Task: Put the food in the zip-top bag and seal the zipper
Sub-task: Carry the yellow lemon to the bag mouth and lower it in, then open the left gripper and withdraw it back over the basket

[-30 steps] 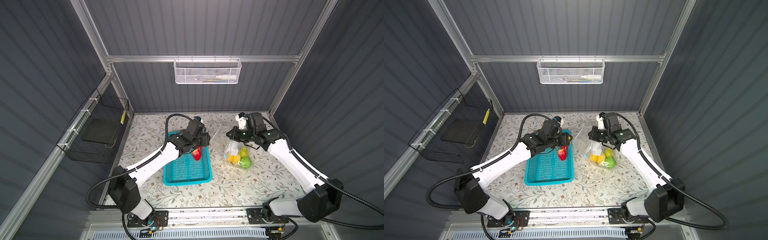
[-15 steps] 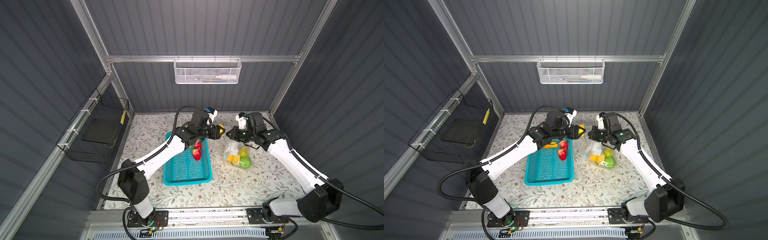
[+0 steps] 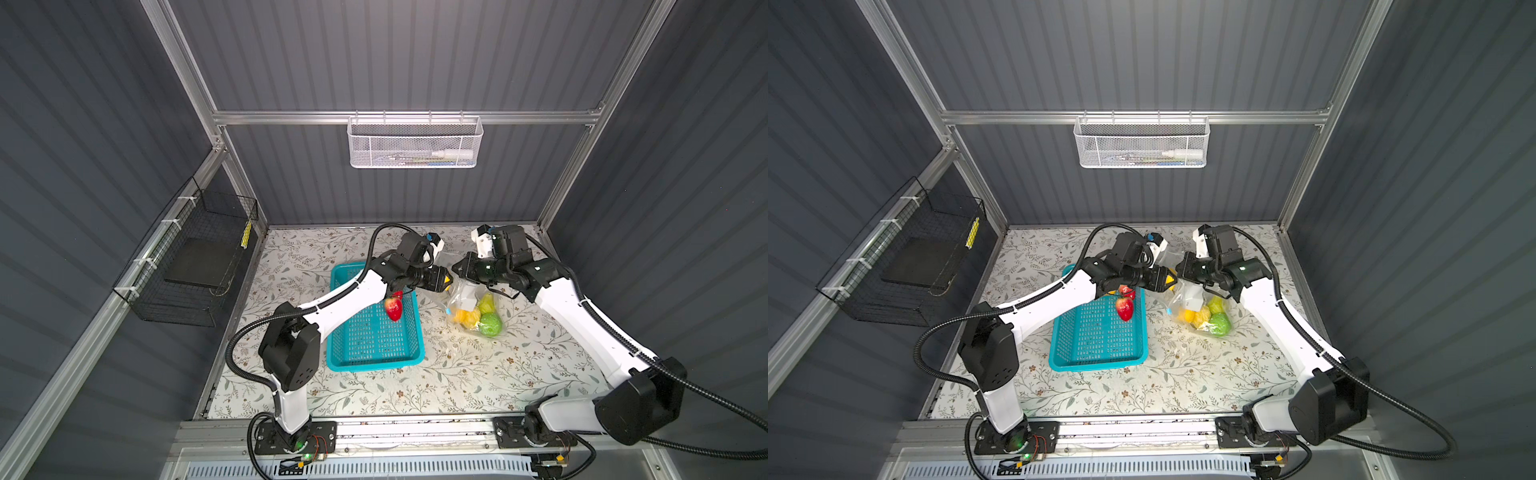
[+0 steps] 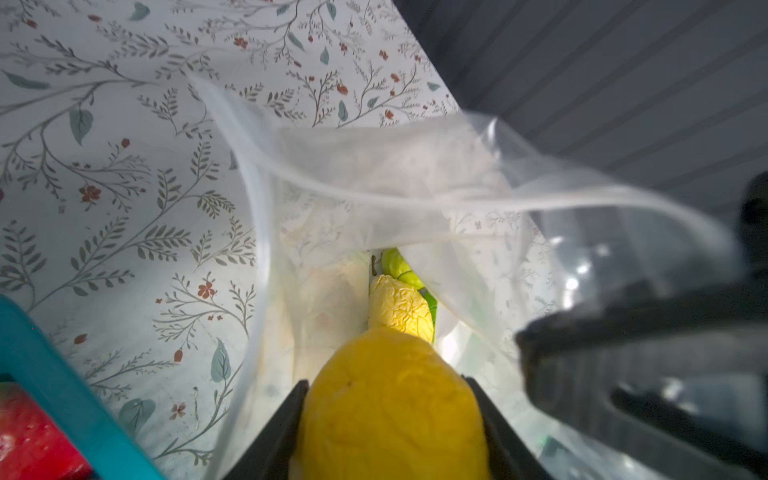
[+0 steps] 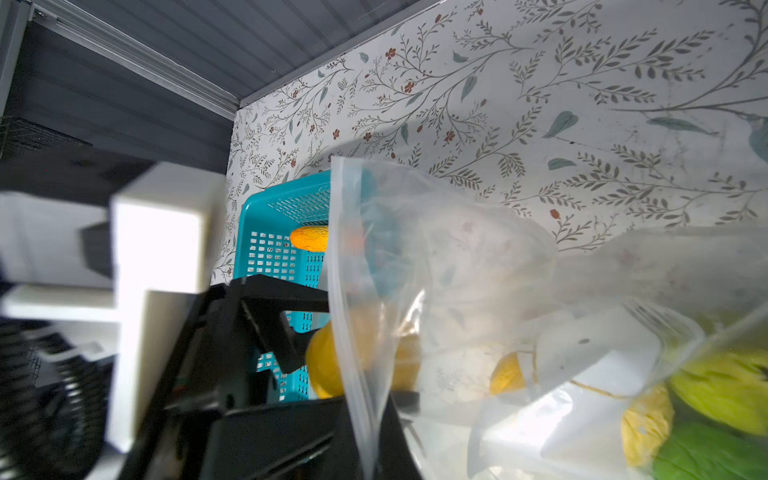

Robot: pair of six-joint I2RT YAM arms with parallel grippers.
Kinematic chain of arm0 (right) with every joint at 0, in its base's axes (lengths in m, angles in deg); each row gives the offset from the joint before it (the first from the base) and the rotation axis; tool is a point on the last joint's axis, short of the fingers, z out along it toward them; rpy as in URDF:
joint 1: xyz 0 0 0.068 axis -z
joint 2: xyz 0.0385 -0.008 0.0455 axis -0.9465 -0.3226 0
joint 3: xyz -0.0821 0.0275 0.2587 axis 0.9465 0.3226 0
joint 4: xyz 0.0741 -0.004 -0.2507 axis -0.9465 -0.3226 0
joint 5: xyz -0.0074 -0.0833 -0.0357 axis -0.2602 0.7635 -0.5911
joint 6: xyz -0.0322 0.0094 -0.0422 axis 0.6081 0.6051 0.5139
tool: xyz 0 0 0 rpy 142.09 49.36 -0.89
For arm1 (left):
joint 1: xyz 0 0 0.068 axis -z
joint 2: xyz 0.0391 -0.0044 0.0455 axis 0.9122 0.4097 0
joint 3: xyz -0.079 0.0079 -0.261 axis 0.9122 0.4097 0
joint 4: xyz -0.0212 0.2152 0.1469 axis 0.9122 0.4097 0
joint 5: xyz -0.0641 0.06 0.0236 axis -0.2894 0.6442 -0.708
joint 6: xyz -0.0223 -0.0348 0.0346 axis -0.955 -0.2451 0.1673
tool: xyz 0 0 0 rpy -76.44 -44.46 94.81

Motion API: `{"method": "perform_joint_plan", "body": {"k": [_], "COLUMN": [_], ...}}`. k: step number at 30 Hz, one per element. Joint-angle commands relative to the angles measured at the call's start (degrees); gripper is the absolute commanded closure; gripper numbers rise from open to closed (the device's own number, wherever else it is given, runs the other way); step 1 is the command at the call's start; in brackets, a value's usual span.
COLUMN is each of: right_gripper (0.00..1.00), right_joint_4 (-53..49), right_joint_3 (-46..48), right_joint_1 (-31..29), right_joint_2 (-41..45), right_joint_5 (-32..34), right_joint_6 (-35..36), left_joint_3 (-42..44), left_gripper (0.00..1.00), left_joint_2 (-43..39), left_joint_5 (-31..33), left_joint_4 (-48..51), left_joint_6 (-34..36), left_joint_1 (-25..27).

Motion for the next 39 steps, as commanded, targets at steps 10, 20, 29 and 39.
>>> {"method": "perform_joint_plan", "body": {"k": [10, 20, 29, 39], "right_gripper": [1.00, 1.00, 1.00, 1.00], "right_joint_4": [1.02, 1.06, 0.87, 0.95], "right_joint_3": [0.04, -0.10, -0.03, 0.55], "right_joint_1": [-0.17, -0.17, -0.17, -0.17], "right_joint_2": [0.50, 0.54, 0.67, 1.21], "right_joint_5": [-0.66, -0.70, -0.69, -0.70], "right_joint_6": [-0.26, -0.24, -0.03, -0.04], "left_joint_3": [-7.08, -8.13, -8.30, 2.86], "left_gripper": [0.43, 0.26, 0.21, 0.17], "left_joint_2": [4.58, 4.63, 1.05, -9.90], "left_joint_5": [8.84, 5.92, 3.81, -3.21], "left_joint_4": [13.40, 12.80, 8.41, -8.41], "left_joint_6": [4.01, 2.36, -0.05, -9.70], "left_joint_1": [1.53, 1.59, 1.39, -7.06]}}
